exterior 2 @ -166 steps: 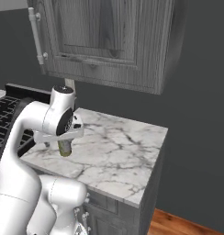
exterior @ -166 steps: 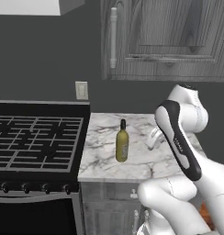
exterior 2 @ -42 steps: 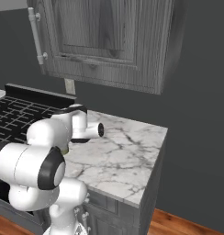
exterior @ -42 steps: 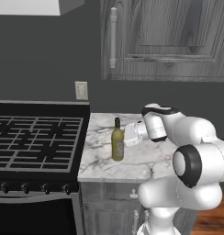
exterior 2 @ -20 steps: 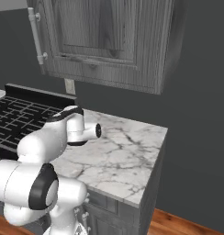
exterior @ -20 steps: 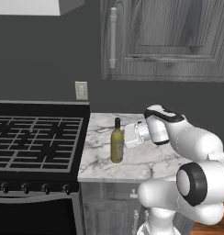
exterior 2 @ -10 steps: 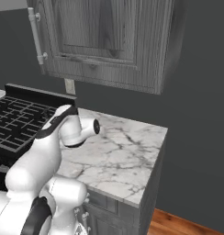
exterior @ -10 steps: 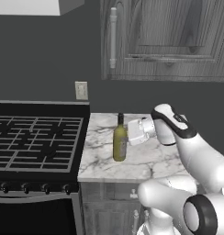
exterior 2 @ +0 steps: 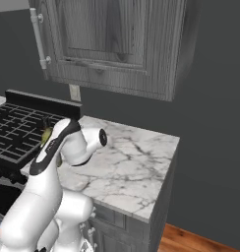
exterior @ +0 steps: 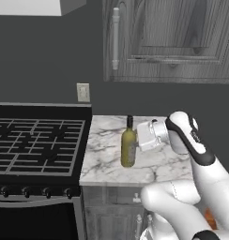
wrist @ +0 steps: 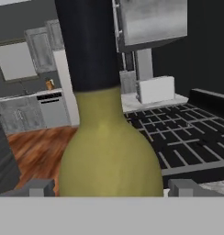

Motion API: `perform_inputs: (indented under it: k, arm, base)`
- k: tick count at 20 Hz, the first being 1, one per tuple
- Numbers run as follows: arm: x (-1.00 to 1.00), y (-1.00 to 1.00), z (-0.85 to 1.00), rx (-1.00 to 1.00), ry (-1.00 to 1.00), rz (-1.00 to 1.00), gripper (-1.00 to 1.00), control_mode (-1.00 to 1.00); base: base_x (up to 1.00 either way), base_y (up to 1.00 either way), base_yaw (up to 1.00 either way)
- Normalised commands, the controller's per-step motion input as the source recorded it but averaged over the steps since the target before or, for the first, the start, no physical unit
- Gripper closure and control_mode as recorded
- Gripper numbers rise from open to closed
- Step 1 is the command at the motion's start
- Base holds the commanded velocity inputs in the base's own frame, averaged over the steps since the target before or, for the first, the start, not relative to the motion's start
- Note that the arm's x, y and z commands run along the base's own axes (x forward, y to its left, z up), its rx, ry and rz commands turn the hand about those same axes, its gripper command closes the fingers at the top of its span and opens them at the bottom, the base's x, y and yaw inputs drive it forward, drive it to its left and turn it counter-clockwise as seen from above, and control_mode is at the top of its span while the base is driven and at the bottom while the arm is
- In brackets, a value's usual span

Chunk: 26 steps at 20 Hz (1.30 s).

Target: There is a wine glass and glass cup on the dining counter. Place the wine bottle next to the wine glass and the juice bottle next to the glass cup.

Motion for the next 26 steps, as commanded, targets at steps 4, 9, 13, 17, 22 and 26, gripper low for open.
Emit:
perform_inputs:
  k: [4, 9, 13, 17, 22, 26]
  arm:
    - [-0.4, -0.08, 0.14, 0.0, -0.02, 0.0, 1.0, -1.0]
    - [-0.27, 0.0, 0.08, -0.01, -0.01, 0.0, 1.0, -1.0]
    - [-0.01, 0.0, 0.0, 0.0, 0.0, 0.0, 1.0, -1.0]
    - [0.0, 0.0, 0.0, 0.0, 0.0, 0.0, 1.0, -1.0]
    - [0.0, 0.0, 0.0, 0.0, 0.0, 0.0, 1.0, 1.0]
    - [0.0, 0.0, 0.0, 0.0, 0.0, 0.0, 1.0, 1.0]
  base:
    - [0.0, 0.0, 0.0]
    - [0.0, 0.0, 0.0]
    - [0.0, 0.0, 0.0]
    - [0.0, 0.0, 0.0]
    - [-0.02, 0.0, 0.0]
    - [-0.3, 0.03, 0.0]
